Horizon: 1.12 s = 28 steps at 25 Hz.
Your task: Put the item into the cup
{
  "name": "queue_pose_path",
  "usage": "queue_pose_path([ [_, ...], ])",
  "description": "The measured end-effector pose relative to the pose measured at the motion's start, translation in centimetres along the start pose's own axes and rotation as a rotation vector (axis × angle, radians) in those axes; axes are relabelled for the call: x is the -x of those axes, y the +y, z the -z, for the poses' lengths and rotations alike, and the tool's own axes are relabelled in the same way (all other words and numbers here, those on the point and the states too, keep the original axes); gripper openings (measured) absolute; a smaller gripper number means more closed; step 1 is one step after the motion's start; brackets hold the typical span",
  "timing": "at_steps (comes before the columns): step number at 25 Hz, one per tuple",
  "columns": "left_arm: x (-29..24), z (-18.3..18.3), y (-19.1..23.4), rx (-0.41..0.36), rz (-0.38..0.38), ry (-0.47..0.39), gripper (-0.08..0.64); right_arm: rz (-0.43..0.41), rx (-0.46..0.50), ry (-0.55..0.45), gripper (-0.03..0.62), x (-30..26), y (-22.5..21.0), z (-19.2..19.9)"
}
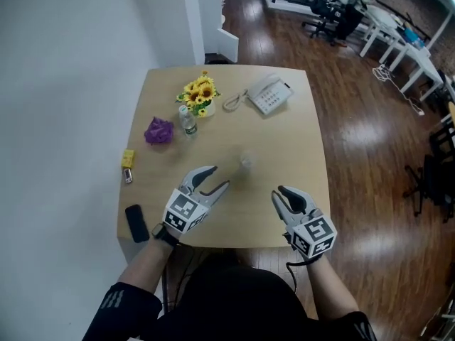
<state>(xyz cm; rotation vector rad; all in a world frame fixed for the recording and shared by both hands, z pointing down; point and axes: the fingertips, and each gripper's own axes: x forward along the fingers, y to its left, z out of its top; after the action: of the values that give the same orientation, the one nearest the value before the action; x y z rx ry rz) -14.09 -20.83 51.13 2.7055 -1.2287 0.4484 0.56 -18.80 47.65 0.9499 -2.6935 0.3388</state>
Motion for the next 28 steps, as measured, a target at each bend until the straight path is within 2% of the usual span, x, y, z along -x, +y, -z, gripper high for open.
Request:
queue_pose_path([
  [9,9.7,0.2,-10.0,0.079,-0.125,-0.049,0.221,-0.082,0.074,-0.047,0.087,9.3,5.3,0.4],
  [18,16.5,1.3,-20.9,0.109,-0.148,-0.056,0.236,-0.095,0.065,-0.075,0.080,18.9,9.3,2.7],
  [24,18.7,1.5,-24.3,0.119,-0.140,-0.059,0.236,-0.065,0.069,-0.085,0.009,22.6,10.3,4.1],
  [28,19.6,0.9,-24.5,0.108,-0.135,-0.068,0.236,-0.050,0.075,-0.076,0.009,23.1,10.9,4.7],
])
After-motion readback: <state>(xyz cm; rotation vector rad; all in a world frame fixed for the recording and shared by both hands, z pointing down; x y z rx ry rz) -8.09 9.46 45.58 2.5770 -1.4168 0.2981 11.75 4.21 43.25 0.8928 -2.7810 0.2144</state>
